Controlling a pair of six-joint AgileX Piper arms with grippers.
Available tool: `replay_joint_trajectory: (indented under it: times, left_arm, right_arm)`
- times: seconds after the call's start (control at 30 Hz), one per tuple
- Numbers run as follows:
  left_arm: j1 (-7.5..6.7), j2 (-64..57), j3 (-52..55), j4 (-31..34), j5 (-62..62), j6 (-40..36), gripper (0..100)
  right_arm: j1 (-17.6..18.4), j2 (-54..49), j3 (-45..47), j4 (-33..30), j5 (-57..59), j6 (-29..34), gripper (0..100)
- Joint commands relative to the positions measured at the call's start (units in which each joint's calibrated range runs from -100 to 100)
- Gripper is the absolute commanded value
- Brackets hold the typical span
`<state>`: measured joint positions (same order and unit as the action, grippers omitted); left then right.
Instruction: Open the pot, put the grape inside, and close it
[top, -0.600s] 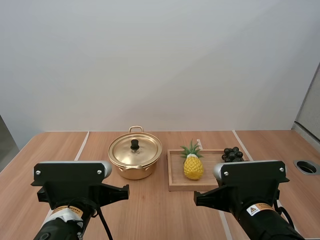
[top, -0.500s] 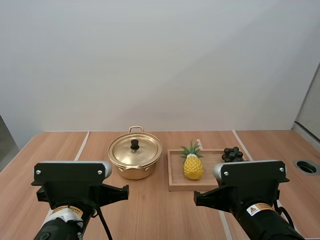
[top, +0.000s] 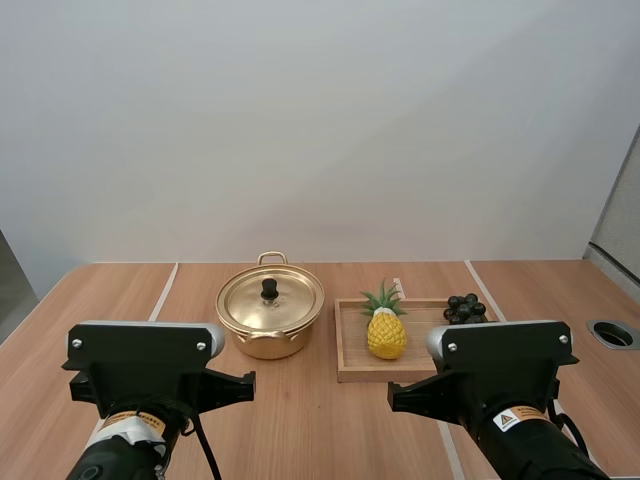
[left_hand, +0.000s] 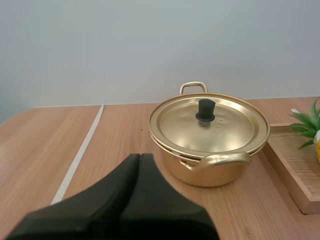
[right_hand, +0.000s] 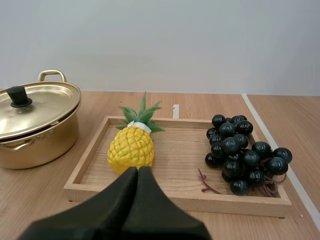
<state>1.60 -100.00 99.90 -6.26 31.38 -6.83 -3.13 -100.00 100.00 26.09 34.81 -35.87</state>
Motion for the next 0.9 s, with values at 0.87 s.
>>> replay_joint_trajectory:
  times: [0.87]
  left_arm:
    - [0.17, 0.0, 0.1, 0.9, -25.7, 0.1, 0]
  right_arm:
    - [-0.2, 0.0, 0.0, -13.6, -19.8, -4.8, 0]
